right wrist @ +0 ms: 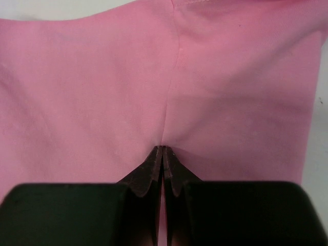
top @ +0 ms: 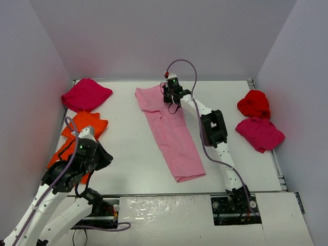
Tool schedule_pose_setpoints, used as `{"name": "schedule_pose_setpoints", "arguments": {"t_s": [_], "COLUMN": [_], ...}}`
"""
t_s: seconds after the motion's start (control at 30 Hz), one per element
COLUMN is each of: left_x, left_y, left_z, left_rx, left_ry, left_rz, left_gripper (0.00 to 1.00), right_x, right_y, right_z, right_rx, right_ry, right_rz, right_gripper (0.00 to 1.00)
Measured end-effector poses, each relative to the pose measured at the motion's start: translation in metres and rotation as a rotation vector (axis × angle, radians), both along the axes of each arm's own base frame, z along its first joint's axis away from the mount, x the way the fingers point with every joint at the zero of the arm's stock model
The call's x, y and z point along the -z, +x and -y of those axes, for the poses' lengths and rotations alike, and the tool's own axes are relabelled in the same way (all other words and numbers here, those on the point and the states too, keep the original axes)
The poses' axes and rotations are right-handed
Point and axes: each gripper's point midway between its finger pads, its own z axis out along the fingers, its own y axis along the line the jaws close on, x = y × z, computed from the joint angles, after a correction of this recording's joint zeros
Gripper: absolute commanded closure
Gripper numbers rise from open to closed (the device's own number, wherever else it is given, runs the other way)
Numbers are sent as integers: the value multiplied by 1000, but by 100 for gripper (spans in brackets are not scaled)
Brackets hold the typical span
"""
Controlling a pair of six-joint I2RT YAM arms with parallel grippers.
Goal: Fold and stack the t-shirts
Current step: Fold the tshirt
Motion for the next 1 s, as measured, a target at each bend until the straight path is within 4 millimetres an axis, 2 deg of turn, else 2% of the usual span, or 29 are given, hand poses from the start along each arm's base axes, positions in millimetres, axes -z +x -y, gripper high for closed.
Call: {"name": "schedule_pose_setpoints", "arguments": {"t_s": [0.33, 0.63, 0.77, 0.8, 0.87, 0.93, 0.97, 1.0], "left_x": [1, 2, 2, 2, 2, 2, 2, 2], "left_y": [0, 0, 0, 0, 0, -1, -1, -1], "left_z": [0, 1, 1, 1, 1, 1, 0, 0], "left_rx": [0, 5, 10, 13, 23, 32, 36, 40], "left_ry": [2, -2, 3, 5, 11, 19, 22, 25], "left_rz": [-4, -4, -5, -4, -1, 2, 5, 7], "left_gripper": [100, 100, 100, 100, 100, 99, 99, 99], "right_x": [2, 1, 0, 0, -2, -6, -9, -16], "right_y": [0, 20, 17, 16, 11, 3, 1, -3], "right_z": [42, 100, 114, 116, 116, 115, 113, 108], "right_rx": [126, 252, 287, 289, 286, 281, 279, 260], "right_ry": [-126, -127, -136, -135, -135, -141, -144, -151], "right_rz": [40, 49, 58, 60, 64, 65, 67, 77], "right_gripper": [100, 100, 99, 96, 69, 17, 2, 4]}}
